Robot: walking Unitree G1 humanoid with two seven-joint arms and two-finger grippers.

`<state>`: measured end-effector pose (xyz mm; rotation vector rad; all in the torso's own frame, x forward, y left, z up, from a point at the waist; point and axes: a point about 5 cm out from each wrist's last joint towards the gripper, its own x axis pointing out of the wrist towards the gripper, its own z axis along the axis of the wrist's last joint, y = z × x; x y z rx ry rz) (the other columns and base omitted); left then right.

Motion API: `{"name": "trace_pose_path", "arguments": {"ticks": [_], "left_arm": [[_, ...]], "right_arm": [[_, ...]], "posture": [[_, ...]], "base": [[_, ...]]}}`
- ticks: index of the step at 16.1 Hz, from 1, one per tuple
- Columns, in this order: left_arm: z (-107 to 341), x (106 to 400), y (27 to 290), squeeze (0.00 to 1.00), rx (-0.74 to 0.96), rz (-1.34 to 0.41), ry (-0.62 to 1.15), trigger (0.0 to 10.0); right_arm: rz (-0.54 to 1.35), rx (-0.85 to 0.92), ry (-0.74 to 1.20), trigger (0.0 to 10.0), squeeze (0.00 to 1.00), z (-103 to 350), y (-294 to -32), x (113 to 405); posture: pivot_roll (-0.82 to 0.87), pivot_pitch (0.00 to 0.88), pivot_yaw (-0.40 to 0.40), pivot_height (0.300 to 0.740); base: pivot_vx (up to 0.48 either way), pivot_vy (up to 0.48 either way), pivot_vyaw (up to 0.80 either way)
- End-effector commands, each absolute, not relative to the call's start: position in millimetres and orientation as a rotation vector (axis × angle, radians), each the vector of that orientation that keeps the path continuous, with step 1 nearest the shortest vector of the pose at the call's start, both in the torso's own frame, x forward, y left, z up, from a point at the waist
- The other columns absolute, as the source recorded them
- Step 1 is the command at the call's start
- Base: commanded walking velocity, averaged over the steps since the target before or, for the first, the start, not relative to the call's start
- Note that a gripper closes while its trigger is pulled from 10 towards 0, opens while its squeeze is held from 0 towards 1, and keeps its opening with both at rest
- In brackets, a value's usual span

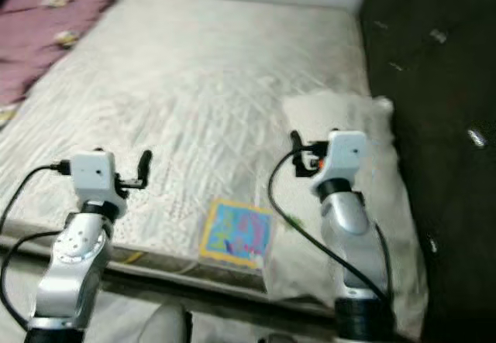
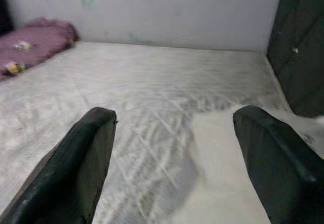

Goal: Clean up the room

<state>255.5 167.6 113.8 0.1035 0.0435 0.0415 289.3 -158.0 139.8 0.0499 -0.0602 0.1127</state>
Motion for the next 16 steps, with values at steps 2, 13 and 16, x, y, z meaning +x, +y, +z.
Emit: {"name": "trace_pose_path", "arguments": {"ticks": [2, 13, 16], "left_arm": [[115.1, 258.4, 157.1, 0.0, 0.076, -0.032, 0.033, 10.0], [114.2, 259.5, 151.1, 0.0, 0.074, -0.086, 0.029, 10.0], [114.1, 259.6, 152.0, 0.0, 0.073, -0.08, 0.027, 10.0]], "right_arm": [[0.069, 0.038, -0.042, 10.0, 0.0, 134.3, -170.0, 282.7], [0.081, 0.027, -0.018, 10.0, 0.0, 126.6, -164.2, 277.7], [0.089, 0.022, -0.019, 10.0, 0.0, 126.2, -163.5, 278.4]], "posture": [[0.0, 0.0, -0.008, 0.74], [0.0, 0.0, -0.015, 0.74], [0.0, 0.0, -0.018, 0.74]], "base": [[0.0, 0.0, 0.0], [0.0, -0.077, 0.0], [0.0, -0.307, 0.0]]}}
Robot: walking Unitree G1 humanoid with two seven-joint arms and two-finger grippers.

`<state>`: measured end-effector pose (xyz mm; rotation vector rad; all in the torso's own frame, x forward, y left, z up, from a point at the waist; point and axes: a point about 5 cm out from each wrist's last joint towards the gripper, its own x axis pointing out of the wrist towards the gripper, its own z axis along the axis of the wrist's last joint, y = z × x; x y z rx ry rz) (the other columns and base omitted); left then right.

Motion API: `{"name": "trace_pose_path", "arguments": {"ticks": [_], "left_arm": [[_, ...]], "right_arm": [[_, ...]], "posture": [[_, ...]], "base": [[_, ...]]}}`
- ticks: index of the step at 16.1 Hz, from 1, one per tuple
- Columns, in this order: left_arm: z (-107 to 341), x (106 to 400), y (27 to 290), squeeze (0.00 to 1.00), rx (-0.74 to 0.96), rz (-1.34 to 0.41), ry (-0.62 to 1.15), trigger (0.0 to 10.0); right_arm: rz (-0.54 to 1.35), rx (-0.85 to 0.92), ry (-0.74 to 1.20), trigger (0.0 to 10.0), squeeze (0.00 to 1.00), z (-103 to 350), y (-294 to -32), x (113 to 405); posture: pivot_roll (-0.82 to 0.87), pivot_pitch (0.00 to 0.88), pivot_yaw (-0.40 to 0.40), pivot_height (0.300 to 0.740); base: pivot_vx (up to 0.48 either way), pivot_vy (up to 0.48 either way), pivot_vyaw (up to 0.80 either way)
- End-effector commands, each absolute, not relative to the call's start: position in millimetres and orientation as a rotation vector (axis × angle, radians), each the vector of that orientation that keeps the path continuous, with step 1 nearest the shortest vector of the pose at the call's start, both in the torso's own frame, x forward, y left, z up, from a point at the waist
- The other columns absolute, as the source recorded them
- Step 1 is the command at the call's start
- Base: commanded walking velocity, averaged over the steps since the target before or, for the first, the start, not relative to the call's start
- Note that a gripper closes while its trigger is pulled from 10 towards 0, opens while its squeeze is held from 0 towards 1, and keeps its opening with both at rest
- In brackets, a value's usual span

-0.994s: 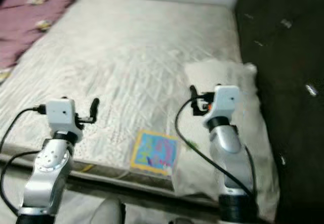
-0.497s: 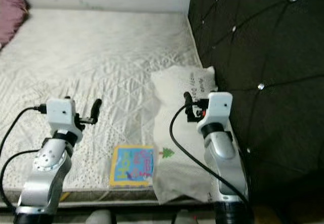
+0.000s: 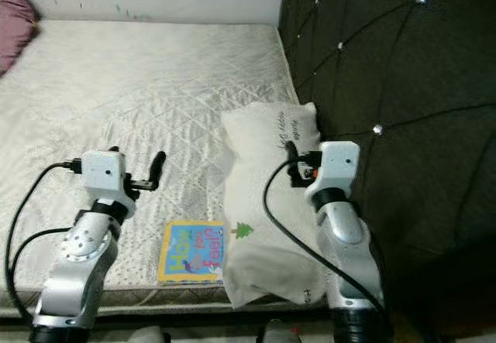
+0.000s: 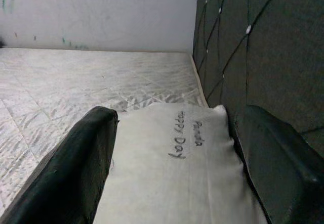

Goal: Clean up the room

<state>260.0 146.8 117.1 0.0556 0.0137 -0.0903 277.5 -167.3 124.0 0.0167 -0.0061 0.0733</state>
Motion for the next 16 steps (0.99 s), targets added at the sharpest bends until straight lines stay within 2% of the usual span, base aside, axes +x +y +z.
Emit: {"name": "trace_pose_path", "arguments": {"ticks": [1, 6, 11, 14, 16], "left_arm": [[114.6, 259.9, 151.5, 0.0, 0.057, -0.076, 0.025, 10.0], [114.2, 262.1, 150.9, 0.0, 0.023, -0.07, 0.029, 10.0], [113.8, 262.7, 149.0, 0.0, 0.001, -0.079, 0.032, 10.0], [113.9, 262.7, 148.5, 0.0, -0.007, -0.08, 0.033, 10.0], [113.4, 261.9, 147.7, 0.0, -0.011, -0.081, 0.034, 10.0]], "right_arm": [[0.094, 0.018, -0.02, 10.0, 0.0, 126.3, -162.9, 278.8], [0.102, 0.006, -0.02, 10.0, 0.0, 126.0, -162.9, 280.1], [0.106, 0.008, -0.015, 10.0, 0.0, 125.5, -162.6, 281.1], [0.103, 0.004, -0.013, 10.0, 0.0, 125.2, -163.1, 281.2], [0.101, -0.002, -0.014, 10.0, 0.0, 125.1, -163.7, 280.9]], "posture": [[0.0, 0.0, -0.02, 0.74], [0.0, 0.0, -0.023, 0.74], [0.0, 0.0, -0.026, 0.74], [0.0, 0.0, -0.027, 0.74], [0.0, 0.0, -0.028, 0.74]], "base": [[0.0, 0.0, 0.0], [0.0, 0.0, 0.0], [0.0, 0.48, 0.0], [0.0, 0.48, -0.8], [0.0, 0.48, 0.0]]}}
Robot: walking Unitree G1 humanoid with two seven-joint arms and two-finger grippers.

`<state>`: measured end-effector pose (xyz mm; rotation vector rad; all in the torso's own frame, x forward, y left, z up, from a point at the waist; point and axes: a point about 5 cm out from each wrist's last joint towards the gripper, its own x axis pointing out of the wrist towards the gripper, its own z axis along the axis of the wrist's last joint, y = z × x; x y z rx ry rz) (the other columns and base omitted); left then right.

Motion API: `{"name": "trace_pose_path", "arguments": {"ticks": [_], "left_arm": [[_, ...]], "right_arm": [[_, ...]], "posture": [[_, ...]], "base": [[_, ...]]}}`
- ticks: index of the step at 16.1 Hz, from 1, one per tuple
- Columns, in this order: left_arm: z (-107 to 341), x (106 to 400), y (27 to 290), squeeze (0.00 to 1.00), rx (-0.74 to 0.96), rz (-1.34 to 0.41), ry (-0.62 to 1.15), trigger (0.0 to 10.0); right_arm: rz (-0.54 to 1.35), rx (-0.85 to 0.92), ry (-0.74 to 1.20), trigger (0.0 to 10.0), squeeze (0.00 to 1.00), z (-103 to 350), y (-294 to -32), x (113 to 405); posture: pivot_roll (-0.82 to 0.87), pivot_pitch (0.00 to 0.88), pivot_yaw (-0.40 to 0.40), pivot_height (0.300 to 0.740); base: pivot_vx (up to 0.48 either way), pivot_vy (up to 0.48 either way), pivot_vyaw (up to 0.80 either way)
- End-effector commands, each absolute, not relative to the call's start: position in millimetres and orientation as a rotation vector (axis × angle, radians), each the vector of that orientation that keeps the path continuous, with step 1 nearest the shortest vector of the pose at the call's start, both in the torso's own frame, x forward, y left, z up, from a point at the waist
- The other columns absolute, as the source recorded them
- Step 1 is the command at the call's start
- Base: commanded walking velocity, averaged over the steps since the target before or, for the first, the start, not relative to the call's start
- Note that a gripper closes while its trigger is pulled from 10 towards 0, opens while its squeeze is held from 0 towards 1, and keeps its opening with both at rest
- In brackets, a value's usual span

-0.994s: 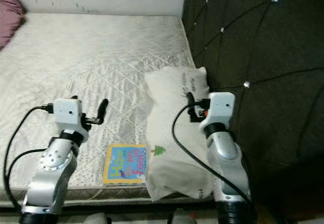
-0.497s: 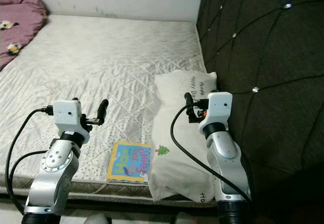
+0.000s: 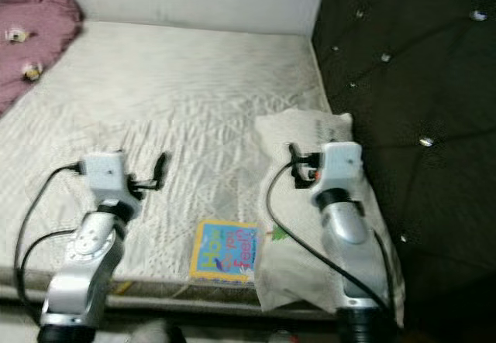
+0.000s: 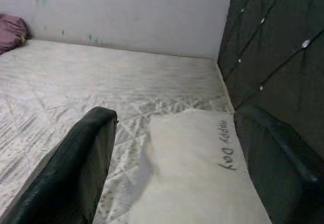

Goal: Clean up the room

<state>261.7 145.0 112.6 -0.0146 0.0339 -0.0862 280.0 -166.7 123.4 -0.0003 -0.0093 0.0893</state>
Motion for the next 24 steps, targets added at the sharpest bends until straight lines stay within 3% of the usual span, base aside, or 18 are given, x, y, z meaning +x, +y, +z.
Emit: {"name": "trace_pose_path", "arguments": {"ticks": [1, 24], "left_arm": [[113.5, 261.9, 147.4, 0.0, -0.013, -0.083, 0.035, 10.0], [113.3, 263.9, 147.0, 0.0, -0.028, -0.07, 0.034, 10.0]], "right_arm": [[0.1, -0.003, -0.014, 10.0, 0.0, 125.0, -163.8, 280.9], [0.1, -0.025, -0.001, 10.0, 0.0, 122.2, -164.0, 281.7]], "posture": [[0.0, 0.0, -0.028, 0.74], [0.0, 0.0, -0.03, 0.74]], "base": [[0.0, 0.48, 0.0], [0.0, 0.48, -0.11]]}}
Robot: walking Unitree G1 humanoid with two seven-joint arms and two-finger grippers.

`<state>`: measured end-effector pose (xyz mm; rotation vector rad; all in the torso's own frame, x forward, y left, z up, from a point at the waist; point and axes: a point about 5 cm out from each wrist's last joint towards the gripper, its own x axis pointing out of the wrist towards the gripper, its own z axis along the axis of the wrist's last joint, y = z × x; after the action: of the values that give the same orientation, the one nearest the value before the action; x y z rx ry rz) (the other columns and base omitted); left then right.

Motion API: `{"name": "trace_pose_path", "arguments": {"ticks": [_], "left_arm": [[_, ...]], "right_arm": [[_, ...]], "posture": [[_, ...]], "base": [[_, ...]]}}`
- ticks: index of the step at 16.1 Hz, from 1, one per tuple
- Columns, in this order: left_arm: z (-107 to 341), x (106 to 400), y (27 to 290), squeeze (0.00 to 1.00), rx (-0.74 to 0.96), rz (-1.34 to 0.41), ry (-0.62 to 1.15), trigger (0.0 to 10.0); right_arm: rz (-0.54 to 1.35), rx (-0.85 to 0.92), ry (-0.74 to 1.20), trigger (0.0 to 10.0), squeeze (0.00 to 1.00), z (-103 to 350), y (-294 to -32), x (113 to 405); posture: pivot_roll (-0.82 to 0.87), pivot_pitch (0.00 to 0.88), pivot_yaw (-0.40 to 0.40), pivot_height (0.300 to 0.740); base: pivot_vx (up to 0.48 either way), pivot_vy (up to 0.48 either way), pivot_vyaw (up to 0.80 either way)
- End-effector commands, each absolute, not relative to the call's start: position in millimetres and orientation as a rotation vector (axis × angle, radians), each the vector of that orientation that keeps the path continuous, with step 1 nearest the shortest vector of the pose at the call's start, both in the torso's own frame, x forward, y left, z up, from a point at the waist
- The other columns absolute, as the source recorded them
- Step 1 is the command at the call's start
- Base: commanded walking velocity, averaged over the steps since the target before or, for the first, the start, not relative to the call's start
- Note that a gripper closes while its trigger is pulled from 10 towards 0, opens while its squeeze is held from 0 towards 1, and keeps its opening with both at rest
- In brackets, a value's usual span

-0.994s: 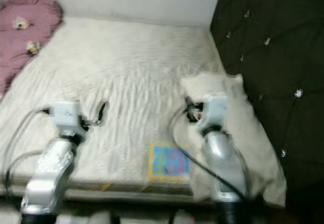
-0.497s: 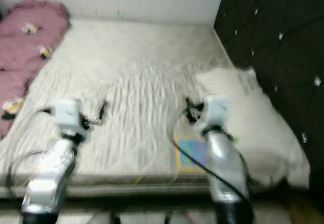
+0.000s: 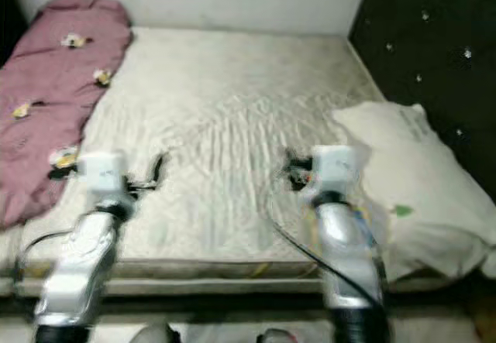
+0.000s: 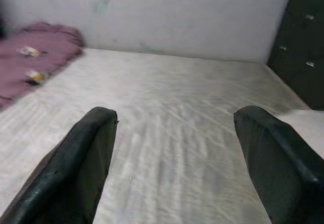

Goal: Clean up the room

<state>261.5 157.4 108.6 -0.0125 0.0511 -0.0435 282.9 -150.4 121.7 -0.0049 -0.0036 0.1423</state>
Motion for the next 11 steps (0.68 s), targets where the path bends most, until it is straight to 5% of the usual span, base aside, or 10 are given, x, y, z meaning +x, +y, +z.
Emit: {"name": "trace_pose_path", "arguments": {"ticks": [1, 11], "left_arm": [[112.8, 263.3, 146.7, 0.0, -0.029, -0.071, 0.036, 10.0], [113.4, 263.5, 146.3, 0.0, -0.025, -0.078, 0.033, 10.0]], "right_arm": [[0.101, -0.026, -0.001, 10.0, 0.0, 122.0, -164.1, 281.7], [0.112, -0.032, 0.0, 10.0, 0.0, 121.1, -162.3, 282.6]], "posture": [[0.0, 0.0, -0.031, 0.74], [0.0, 0.0, -0.033, 0.74]], "base": [[0.0, 0.48, -0.64], [0.0, 0.48, -0.11]]}}
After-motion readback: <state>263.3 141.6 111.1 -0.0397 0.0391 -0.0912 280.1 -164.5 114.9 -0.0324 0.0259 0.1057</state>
